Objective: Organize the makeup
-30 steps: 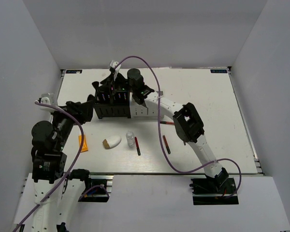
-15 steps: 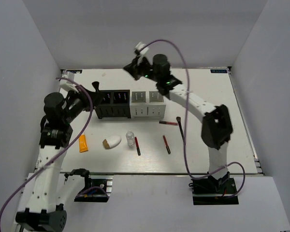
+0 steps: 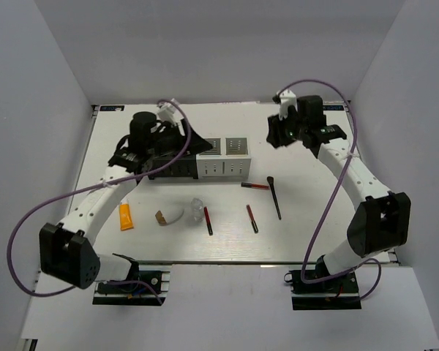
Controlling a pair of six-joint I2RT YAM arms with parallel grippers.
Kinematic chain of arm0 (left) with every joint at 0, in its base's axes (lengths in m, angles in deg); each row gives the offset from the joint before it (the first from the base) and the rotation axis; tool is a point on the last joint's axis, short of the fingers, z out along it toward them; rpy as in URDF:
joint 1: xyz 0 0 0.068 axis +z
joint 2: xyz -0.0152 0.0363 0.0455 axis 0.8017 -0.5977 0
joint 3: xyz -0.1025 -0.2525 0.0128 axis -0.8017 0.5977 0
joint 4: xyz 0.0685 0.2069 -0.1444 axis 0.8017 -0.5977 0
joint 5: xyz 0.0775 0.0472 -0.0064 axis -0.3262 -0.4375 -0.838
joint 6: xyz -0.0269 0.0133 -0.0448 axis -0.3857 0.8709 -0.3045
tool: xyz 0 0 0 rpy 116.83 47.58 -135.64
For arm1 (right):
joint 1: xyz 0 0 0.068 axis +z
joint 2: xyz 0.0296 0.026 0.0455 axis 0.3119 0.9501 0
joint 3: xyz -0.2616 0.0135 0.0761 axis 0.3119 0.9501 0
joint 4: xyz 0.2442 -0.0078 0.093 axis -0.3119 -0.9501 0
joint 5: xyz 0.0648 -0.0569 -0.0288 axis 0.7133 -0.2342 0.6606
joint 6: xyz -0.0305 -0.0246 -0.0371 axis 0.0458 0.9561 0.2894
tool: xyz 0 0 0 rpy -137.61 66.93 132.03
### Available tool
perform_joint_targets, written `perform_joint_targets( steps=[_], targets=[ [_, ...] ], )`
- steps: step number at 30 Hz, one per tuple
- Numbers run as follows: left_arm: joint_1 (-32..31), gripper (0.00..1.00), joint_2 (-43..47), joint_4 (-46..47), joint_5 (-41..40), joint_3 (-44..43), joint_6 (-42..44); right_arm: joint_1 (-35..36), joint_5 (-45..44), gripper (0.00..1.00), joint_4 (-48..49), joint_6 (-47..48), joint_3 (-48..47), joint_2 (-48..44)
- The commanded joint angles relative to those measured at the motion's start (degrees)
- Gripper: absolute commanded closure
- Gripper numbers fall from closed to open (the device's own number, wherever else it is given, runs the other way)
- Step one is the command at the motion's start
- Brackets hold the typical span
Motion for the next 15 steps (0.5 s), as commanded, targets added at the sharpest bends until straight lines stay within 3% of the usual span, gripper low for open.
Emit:
perform_joint_targets(
  steps=[1,7,15],
  targets=[
    [-4.50,0.33,-3.08,-1.28,-2.64,-4.65,2.19,-1.34,2.74,0.47,-16.84,4.07,3.78,-1.43],
    [-8.81,0.28,-6.60,-6.38,-9.32,-7.74,4.74,-4.07,4.93,0.43,-24.18,6.97,6.94,2.52],
    [-9.43,0.26,-0.37,-7.61,-14.15,-3.00,3.95,-2.84,2.30,0.50,-24.71,6.89,8.35,11.22]
  ],
)
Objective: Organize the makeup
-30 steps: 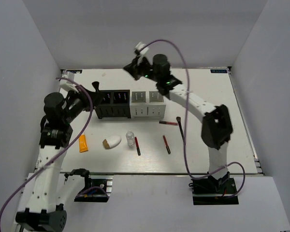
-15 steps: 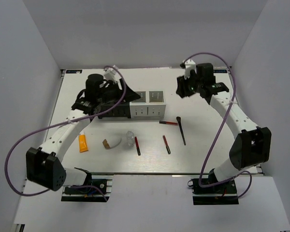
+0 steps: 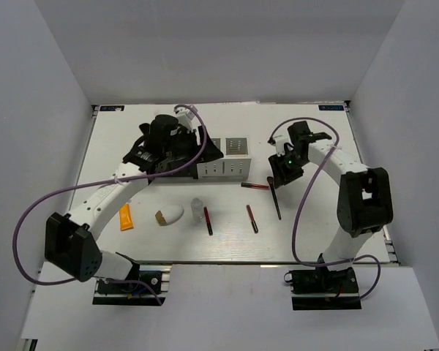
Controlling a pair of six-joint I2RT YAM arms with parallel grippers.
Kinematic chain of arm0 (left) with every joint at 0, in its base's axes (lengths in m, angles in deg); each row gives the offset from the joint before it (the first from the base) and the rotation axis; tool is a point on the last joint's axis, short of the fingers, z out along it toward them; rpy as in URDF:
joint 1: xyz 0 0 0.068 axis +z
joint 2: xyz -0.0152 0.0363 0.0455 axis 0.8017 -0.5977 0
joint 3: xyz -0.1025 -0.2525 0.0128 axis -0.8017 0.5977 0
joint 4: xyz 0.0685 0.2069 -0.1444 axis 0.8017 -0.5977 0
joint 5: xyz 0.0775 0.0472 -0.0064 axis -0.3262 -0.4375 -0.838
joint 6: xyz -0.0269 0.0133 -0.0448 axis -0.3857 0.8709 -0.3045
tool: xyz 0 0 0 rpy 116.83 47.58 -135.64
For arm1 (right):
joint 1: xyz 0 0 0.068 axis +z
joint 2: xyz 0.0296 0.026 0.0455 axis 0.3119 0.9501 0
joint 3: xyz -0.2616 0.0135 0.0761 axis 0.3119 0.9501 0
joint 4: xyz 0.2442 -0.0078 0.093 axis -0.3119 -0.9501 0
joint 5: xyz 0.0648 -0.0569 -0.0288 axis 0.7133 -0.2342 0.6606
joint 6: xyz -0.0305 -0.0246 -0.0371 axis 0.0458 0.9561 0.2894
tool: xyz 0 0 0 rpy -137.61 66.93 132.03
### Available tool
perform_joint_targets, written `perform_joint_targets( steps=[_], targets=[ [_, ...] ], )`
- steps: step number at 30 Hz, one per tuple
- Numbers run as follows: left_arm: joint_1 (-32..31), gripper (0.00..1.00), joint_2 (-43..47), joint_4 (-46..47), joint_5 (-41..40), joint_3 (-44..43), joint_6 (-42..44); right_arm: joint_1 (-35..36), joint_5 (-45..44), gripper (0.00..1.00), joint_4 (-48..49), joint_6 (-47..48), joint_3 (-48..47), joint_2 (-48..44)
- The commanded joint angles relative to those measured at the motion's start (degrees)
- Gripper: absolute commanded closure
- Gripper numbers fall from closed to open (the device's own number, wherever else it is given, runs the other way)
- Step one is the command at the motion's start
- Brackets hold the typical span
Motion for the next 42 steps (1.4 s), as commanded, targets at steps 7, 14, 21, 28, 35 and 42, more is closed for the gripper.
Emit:
perform_joint_targets(
  steps=[7,14,21,28,35,42],
  targets=[
    [-0.21,0.24,12.10,-4.96,-7.95,4.59,-0.60,2.96,-3.93,0.50,-0.73,-1.27,0.35,5.39],
    [-0.21,0.23,16.32,-7.34,-10.77,6.52,-1.22,4.72,-6.03,0.46,1.56,-4.35,-0.26,7.94],
    [-0.21,0.22,19.92,-9.18,-12.79,7.75,-1.39,5.69,-10.25,0.46,4.02,-6.64,-0.61,11.01],
    [0.41,0.21,22.04,-10.24,-14.11,8.98,-1.74,5.78,-17.53,0.54,6.22,-7.08,-0.97,12.51],
    [0.41,0.20,24.24,-11.29,-15.87,10.13,-2.01,6.22,-20.54,0.59,9.82,-7.07,2.46,12.07],
    [0.41,0.20,25.82,-11.82,-16.48,10.57,-1.83,5.60,-21.25,0.75,10.61,-6.55,3.95,13.12]
  ],
)
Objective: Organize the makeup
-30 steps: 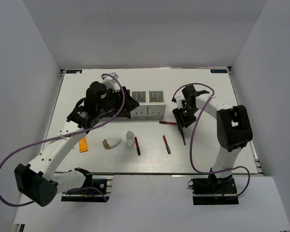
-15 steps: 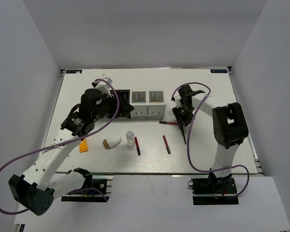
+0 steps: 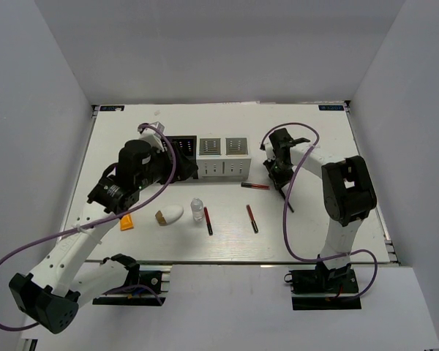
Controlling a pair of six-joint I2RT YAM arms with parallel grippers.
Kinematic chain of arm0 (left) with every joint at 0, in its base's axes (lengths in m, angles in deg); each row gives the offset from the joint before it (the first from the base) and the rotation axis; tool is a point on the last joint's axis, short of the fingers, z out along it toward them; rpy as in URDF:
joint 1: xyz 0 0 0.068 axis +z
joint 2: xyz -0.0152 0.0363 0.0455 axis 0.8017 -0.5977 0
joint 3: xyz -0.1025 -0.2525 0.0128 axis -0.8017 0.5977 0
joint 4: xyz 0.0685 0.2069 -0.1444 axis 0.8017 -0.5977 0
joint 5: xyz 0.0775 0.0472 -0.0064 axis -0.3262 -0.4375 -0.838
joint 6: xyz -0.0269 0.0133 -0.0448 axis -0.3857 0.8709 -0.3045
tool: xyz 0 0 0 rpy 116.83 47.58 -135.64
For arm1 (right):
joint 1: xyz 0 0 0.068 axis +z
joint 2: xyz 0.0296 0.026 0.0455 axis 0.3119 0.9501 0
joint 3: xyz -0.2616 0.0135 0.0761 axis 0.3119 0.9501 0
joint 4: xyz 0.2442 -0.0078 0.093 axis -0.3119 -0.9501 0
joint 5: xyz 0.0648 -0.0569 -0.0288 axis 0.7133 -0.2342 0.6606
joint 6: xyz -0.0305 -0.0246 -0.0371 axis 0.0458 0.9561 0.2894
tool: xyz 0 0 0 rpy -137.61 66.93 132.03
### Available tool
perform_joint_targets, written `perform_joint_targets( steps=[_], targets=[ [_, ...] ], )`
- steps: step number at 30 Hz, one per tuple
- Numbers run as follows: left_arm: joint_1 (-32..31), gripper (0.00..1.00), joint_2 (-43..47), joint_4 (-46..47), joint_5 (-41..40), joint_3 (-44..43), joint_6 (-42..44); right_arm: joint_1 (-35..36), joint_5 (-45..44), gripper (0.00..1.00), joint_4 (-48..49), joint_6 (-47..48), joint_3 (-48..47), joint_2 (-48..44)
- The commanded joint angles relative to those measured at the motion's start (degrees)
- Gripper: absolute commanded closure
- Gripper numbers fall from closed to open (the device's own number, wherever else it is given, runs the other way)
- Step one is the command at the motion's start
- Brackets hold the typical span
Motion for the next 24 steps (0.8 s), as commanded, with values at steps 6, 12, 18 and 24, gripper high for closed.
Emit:
perform_joint_targets(
  steps=[6,12,18,24],
  targets=[
    [0.26,0.19,6.10,0.14,-3.73,-0.03,0.25,-2.10,-0.91,0.99,0.73,3.01,0.63,4.63],
    [0.26,0.18,11.20,-1.09,-5.49,1.28,0.33,-4.20,8.48,1.00,-5.25,11.53,-12.80,2.44],
    [0.26,0.18,19.81,2.07,-10.76,4.71,-0.63,-4.56,25.35,1.00,-7.63,17.16,-34.34,0.15],
    [0.26,0.18,23.16,1.28,-14.46,4.63,-0.90,-0.27,42.24,1.00,6.50,12.78,-43.40,1.81]
  ],
)
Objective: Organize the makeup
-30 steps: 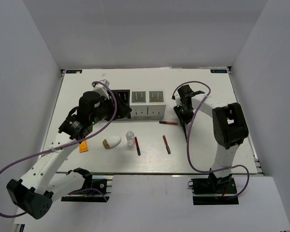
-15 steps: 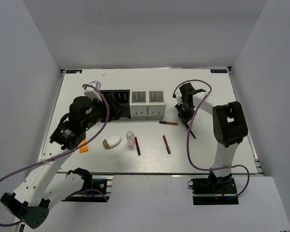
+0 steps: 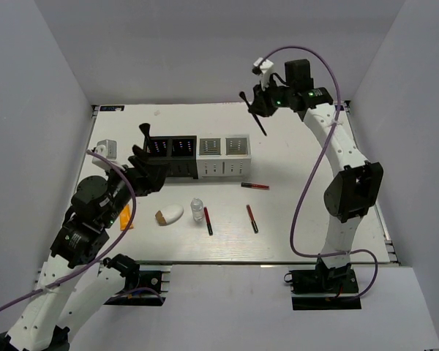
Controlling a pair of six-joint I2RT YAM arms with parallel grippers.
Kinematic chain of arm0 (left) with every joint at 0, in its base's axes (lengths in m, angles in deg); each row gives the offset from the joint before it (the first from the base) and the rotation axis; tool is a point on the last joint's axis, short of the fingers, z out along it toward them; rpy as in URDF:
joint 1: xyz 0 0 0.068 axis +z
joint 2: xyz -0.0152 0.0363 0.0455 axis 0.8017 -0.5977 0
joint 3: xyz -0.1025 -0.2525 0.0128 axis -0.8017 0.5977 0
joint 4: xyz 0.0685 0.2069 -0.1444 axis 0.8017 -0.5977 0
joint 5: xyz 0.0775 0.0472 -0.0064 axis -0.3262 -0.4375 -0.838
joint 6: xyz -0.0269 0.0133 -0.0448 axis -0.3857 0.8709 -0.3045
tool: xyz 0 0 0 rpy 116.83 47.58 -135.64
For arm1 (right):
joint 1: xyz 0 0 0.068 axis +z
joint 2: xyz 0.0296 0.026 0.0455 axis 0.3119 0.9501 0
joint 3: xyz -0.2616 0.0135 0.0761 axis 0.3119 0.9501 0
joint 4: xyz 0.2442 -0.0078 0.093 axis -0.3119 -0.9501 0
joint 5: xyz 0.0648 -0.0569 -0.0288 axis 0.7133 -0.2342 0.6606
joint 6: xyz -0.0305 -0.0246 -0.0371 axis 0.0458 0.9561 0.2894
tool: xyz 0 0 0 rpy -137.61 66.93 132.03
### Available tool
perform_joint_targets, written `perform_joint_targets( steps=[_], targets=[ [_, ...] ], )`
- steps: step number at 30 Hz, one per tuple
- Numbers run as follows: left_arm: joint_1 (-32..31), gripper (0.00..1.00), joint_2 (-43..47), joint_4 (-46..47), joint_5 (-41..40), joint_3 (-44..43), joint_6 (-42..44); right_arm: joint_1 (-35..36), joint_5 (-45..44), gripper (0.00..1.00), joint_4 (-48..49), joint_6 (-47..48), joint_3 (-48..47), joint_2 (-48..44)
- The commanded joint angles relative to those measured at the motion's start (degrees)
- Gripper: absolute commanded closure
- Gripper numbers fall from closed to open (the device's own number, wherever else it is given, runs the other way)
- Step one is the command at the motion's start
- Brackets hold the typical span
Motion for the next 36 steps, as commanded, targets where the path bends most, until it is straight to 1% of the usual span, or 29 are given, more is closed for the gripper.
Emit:
perform_joint_targets(
  steps=[1,2,5,6,8,9,12,14,15,17,18,20,22,26,30,32,36],
  targets=[
    [0.23,0.18,0.32,0.23,-2.98,-0.60,-0.31,3.87,14.46,1.00,10.18,-2.24,-3.08,0.31],
    [0.23,0.18,0.40,0.14,-3.07,-0.95,-0.22,5.19,15.70,1.00,15.95,-4.95,-3.79,1.09],
    [0.23,0.18,0.32,-0.65,-2.98,-2.18,-0.22,9.31,19.22,1.00,23.55,-10.92,-8.00,5.48],
    [0.23,0.19,0.49,-1.17,-2.98,-2.53,-0.31,10.38,19.84,1.00,28.18,-12.43,-10.01,8.02],
    [0.23,0.19,0.67,-1.61,-2.89,-3.24,-0.31,13.89,21.51,1.00,34.96,-16.81,-9.95,10.31],
    [0.23,0.19,0.58,-2.31,-2.81,-3.50,-0.31,14.77,21.25,1.00,41.61,-17.27,-9.77,11.03],
    [0.23,0.19,0.84,-3.90,-2.98,-4.73,-0.39,20.56,18.89,1.00,49.82,-19.12,-12.13,14.36],
    [0.23,0.19,1.37,-4.86,-3.25,-5.35,-0.31,21.72,17.74,1.00,53.87,-20.87,-13.46,17.78],
    [0.23,0.18,1.55,-5.30,-3.68,-5.44,-0.22,22.68,17.04,1.00,59.81,-25.23,-13.46,18.67],
    [0.23,0.19,1.72,-6.35,-4.04,-6.05,-0.13,24.35,15.98,1.00,64.77,-27.12,-13.81,21.73],
    [0.23,0.19,1.72,-6.71,-4.12,-6.23,0.04,24.88,13.80,1.00,66.10,-26.86,-14.60,22.71],
    [0.23,0.19,1.46,-7.94,-4.39,-6.93,0.05,26.81,12.29,1.00,65.23,-26.07,-19.60,26.23],
    [0.23,0.19,1.37,-8.38,-4.65,-7.37,0.40,27.52,10.54,1.00,65.14,-25.89,-21.28,28.16],
    [0.23,0.18,1.28,-9.96,-5.18,-8.42,0.66,29.46,6.84,1.00,68.13,-24.31,-16.46,28.26],
    [0.23,0.18,1.02,-11.37,-5.62,-9.13,0.75,29.46,3.42,1.00,68.22,-22.55,-14.87,29.31],
    [0.23,0.18,1.11,-11.90,-5.80,-9.13,0.84,29.55,3.06,1.00,68.05,-22.46,-14.26,29.49],
    [0.23,0.17,1.02,-11.55,-5.88,-8.51,1.01,29.37,3.49,1.00,67.96,-22.46,-9.53,28.09]
  ],
)
